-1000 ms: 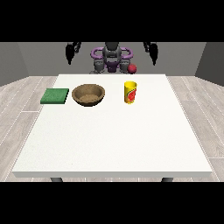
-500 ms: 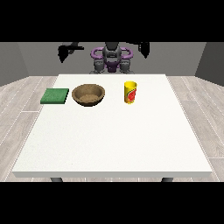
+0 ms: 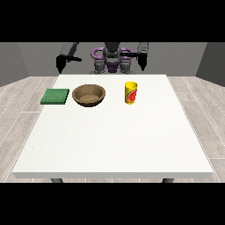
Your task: Pick the cup and pour the ball into the bowl, then pick the bowl and place it on the pad
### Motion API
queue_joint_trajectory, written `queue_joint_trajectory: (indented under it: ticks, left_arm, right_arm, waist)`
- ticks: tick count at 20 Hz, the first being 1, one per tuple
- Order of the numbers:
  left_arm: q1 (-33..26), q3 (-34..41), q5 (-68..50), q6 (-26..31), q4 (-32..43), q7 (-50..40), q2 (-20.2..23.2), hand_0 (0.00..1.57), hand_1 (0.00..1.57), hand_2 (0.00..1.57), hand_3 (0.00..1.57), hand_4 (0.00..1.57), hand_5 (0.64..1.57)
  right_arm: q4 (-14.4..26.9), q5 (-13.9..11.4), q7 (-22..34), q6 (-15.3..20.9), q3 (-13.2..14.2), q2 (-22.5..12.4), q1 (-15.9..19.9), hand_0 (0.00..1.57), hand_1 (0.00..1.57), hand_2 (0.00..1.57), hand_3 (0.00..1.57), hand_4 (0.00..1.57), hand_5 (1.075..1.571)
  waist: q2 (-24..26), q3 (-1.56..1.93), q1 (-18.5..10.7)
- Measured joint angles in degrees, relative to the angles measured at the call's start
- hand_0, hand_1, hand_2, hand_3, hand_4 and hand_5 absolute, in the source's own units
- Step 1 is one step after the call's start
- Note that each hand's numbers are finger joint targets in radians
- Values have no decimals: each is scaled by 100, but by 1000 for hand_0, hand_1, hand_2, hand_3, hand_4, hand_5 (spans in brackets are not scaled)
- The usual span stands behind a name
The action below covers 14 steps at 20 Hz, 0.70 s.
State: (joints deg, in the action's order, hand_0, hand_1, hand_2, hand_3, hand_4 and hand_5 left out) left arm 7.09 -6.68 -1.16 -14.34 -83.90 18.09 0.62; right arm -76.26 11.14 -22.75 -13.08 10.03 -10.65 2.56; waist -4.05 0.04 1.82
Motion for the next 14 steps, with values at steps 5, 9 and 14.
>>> queue_joint_trajectory:
  ticks: [5, 9, 14]
  left_arm:
    - [753, 339, -39, 34, 649, 294, 47, 0, 0, 0, 0, 0, 1448]
    - [1281, 776, -176, 135, 1156, 651, 251, 0, 0, 0, 0, 0, 1449]
    - [1777, 1216, -312, 243, 1962, 1155, 424, 0, 0, 0, 0, 0, 1416]
  right_arm:
    - [630, 38, -429, -186, 210, -164, 529, 0, 0, 0, 0, 0, 1552]
    - [979, 0, -945, -303, 257, -158, 791, 0, 0, 0, 0, 0, 1548]
    - [1313, -82, -1278, -394, 245, -178, 1050, 0, 0, 0, 0, 0, 1549]
  waist:
    - [-459, -3, 44]
    - [-970, -4, 121]
    - [-1251, -4, 241]
